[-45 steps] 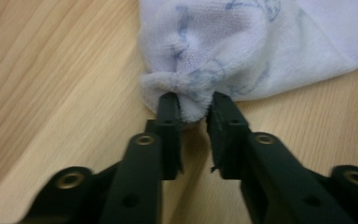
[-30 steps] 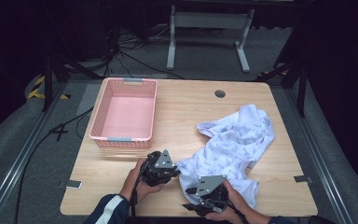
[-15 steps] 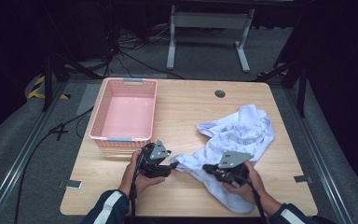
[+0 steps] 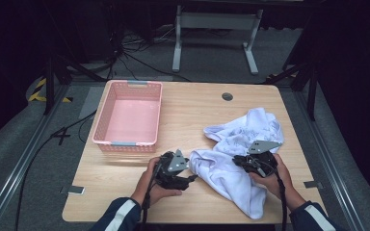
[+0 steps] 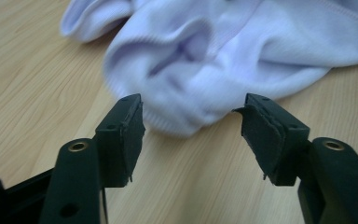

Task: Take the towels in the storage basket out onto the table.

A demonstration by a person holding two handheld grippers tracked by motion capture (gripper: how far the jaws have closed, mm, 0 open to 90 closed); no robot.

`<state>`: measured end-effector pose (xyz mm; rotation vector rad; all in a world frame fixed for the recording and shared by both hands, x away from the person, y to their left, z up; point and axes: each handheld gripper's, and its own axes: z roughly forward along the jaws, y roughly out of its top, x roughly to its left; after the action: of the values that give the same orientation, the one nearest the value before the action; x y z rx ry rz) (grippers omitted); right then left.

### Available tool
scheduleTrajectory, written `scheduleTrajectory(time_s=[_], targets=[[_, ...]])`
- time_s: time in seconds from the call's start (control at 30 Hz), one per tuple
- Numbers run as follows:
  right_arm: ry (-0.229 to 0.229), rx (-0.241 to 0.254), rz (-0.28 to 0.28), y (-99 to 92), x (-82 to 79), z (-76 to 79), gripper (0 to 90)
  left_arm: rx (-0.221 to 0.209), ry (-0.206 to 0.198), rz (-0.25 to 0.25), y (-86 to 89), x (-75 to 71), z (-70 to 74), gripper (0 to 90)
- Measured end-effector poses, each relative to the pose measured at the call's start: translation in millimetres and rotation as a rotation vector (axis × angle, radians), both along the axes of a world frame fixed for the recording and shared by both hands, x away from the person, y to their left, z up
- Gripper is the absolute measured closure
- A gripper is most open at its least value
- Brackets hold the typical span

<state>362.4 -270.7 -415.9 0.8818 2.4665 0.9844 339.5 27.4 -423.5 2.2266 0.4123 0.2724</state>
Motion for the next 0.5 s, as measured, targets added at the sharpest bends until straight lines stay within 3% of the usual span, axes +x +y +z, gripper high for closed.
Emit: scheduleTrajectory(time_s=[0.17, 0.3, 0.37, 0.5], targets=[[0.019, 0.069, 0.049, -10.0, -3.6, 6.5, 59.0, -0.009, 0.063, -0.006, -27.7, 13.7, -7.9, 44.8], [0.082, 0.077, 0.141, -16.3, -14.4, 5.6, 53.0, -0.069, 0.127, 0.048, -37.2, 22.4, -11.8, 43.7], [0.108, 0.042, 0.196, -17.1, -23.4, -0.5, 55.8, -0.087, 0.147, 0.046, -43.3, 25.7, -13.7, 44.7], [0.125, 0.012, 0.248, -14.9, -33.1, -7.9, 74.5, -0.072, 0.155, 0.049, -54.7, 28.5, -17.1, 48.8]])
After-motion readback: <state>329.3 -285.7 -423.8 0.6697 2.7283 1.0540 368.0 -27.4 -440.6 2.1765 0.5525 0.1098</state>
